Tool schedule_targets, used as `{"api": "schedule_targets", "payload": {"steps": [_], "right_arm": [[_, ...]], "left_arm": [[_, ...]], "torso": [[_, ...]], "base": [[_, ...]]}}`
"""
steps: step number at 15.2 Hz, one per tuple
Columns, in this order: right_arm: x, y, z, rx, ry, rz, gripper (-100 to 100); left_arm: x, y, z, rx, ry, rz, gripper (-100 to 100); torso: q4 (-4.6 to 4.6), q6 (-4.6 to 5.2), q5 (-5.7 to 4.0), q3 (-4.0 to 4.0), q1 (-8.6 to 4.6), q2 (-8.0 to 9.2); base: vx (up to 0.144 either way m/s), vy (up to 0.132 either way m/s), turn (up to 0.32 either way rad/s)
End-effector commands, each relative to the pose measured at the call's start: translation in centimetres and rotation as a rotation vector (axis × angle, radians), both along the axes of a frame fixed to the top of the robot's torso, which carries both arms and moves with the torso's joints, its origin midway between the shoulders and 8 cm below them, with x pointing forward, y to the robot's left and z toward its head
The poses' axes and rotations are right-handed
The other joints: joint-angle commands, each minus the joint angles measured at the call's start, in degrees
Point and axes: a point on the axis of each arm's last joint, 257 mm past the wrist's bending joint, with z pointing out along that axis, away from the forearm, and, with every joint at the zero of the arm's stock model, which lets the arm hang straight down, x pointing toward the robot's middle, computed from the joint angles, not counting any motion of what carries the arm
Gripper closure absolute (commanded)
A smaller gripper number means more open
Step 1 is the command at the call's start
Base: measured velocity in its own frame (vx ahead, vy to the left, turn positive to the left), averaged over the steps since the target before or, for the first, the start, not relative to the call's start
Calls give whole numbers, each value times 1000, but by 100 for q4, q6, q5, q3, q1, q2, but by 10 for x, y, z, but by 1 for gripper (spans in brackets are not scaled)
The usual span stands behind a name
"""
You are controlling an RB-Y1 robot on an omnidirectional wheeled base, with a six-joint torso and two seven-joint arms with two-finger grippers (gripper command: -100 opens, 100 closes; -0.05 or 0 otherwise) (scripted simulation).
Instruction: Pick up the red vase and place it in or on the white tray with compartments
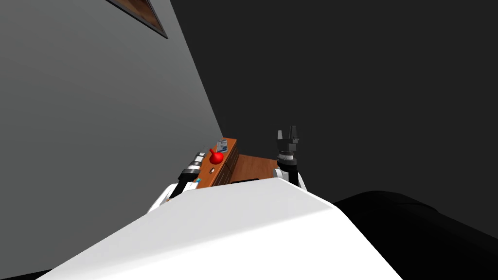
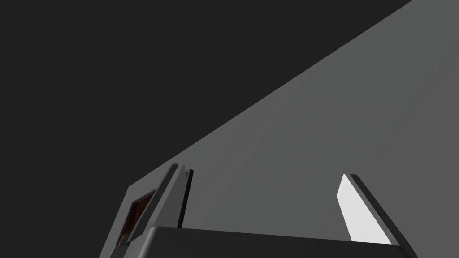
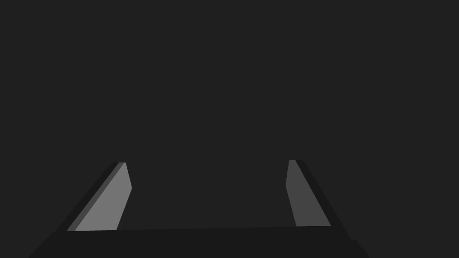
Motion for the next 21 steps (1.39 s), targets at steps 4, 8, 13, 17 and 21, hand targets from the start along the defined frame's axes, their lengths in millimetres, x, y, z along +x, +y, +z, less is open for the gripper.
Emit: {"api": "schedule_targets", "payload": {"steps": [4, 8, 13, 17, 21], "right_arm": [[0, 0, 0, 0, 0, 0, 0], [0, 0, 0, 0, 0, 0, 0], [0, 0, 0, 0, 0, 0, 0], [0, 0, 0, 0, 0, 0, 0], [0, 0, 0, 0, 0, 0, 0]], "left_arm": [[7, 31, -45, 156, 115, 47, -100], [10, 51, -71, 244, 181, 76, -100], [10, 83, -108, 368, 279, 119, -100], [8, 104, -130, 443, 343, 147, -100], [5, 132, -156, 543, 425, 183, -100]], "torso": [[-1, 0, 0, -2, 0, -3], [0, 0, 0, -1, -1, -1], [0, 1, -1, 0, -3, -1], [0, 0, -1, 0, -3, 0], [0, 0, -1, 0, -4, -1]], "base": [[43, -36, -34], [42, -38, -34], [42, -39, -36], [39, -38, -25], [43, -41, -36]]}}
